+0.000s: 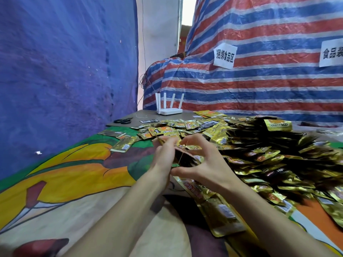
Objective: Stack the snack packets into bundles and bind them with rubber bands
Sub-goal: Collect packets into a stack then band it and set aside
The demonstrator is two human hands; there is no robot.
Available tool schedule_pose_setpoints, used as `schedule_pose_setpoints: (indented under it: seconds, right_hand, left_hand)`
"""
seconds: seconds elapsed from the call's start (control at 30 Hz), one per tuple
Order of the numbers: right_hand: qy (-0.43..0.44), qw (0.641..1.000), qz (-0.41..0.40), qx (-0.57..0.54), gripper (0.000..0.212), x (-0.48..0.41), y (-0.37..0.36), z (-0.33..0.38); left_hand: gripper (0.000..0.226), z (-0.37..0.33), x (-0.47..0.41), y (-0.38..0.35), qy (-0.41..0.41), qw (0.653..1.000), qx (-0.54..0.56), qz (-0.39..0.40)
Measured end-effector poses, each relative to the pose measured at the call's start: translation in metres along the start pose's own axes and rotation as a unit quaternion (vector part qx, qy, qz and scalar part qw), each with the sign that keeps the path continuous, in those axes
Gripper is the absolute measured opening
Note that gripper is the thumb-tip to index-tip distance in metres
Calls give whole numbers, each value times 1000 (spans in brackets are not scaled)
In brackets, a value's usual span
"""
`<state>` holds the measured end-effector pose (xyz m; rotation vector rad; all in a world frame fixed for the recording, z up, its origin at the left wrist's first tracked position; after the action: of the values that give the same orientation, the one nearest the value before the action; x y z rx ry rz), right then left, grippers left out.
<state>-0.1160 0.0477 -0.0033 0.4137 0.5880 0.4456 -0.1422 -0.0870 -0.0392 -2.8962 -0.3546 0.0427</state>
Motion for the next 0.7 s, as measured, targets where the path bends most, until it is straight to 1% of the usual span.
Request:
schedule_pose_setpoints:
  seconds: [0.03,0.07,0.13,0.2,0.27,0.37,0.43,0.5,0.53,0.57,0.63,0.7]
  right_hand:
    - [-5,1000,18,16,60,0,-1,-1]
    - [-9,999,25,24,60,0,-1,-2]
    - [-14,1000,23,13,59,-2,0,-4]
    - [-23,999,26,-10,59,-4,-2,-5]
    - [-46,996,45,-64,59,-4,-3,-8]
    - [-97,979,85,-155,60,-3,-1,-13]
    - [-125,961,119,-218,57,-2,-1,-17]
    - [-136,944,144,-265,53,0,-1,-19]
    - [-136,943,140,-271,51,0,-1,-19]
    - [-129,950,115,-258,49,-1,0,-20]
    - [-103,976,21,-189,48,-3,4,-19]
    - [-64,984,-52,-157,51,-3,1,-14]
  left_hand:
    - [49,0,4,-3,2,1000,-29,9]
    - [49,2,5,-5,18,999,-24,29]
    - [49,5,5,-10,50,996,32,66]
    - [46,6,4,-11,71,991,72,86]
    - [43,3,7,-12,83,986,101,106]
    - [44,1,12,-14,98,979,123,128]
    - [45,2,13,-13,104,979,119,130]
    - [43,2,14,-13,109,979,130,114]
    - [42,2,15,-13,109,978,146,99]
    - [40,1,16,-11,106,976,170,80]
    - [34,-1,15,-7,97,965,239,44]
    - [31,-4,12,-4,86,952,293,29]
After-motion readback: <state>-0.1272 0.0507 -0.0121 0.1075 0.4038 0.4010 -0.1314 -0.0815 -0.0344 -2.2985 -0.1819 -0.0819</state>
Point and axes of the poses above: each hand's wrist, its own x-axis away from the middle knuckle, its own y-axis out of the back of the hand, z = x × y, the point moved 5 cm from there along -x, towards the middle knuckle, and after that the axes turned 7 degrees about z, right-handed, at the moved point
